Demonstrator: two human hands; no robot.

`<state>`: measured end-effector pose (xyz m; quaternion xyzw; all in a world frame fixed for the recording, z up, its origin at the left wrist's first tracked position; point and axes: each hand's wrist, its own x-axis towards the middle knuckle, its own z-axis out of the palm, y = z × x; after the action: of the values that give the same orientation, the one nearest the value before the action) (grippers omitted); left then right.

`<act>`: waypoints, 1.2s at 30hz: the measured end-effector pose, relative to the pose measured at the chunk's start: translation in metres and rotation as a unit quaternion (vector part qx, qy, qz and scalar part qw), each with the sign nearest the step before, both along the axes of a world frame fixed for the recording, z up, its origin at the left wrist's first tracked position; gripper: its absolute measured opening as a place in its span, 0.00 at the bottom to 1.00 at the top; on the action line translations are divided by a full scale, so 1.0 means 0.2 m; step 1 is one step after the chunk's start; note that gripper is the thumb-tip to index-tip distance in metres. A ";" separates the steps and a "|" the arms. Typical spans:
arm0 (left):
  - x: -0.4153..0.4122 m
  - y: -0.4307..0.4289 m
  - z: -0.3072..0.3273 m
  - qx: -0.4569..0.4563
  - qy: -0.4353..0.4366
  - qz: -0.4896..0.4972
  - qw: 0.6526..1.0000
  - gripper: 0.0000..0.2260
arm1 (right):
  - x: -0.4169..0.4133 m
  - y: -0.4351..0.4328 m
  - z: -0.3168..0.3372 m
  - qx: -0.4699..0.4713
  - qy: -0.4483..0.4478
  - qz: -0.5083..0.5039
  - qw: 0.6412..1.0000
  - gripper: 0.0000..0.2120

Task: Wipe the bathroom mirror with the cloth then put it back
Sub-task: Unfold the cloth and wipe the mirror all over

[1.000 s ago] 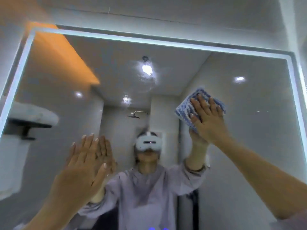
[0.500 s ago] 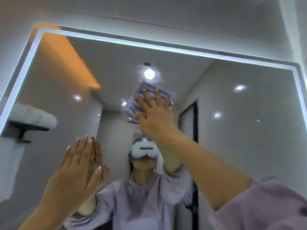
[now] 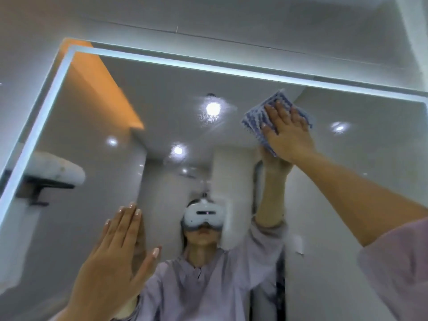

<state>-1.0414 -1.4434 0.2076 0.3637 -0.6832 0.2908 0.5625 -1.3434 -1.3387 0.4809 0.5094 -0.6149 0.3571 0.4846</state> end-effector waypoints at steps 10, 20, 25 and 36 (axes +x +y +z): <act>0.01 -0.02 0.00 -0.019 -0.003 -0.018 1.000 0.35 | 0.73 -0.32 -0.35 0.021 0.156 0.060 0.986 0.26; 0.13 0.05 0.10 -0.044 -0.074 0.027 0.996 0.29 | 0.71 -0.27 -0.30 0.108 0.269 0.066 0.955 0.27; 0.26 0.09 0.18 -0.064 -0.054 0.047 0.995 0.25 | 0.60 -0.22 -0.13 0.039 0.138 0.054 0.988 0.27; 0.53 0.06 0.23 -0.055 0.017 0.059 0.997 0.30 | 0.97 -0.40 -0.30 0.028 0.191 0.021 0.981 0.27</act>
<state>-0.9362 -1.4322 0.2533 0.3773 -0.6336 0.3544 0.5750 -1.1496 -1.4190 0.4218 0.5948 -0.5099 0.2460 0.5707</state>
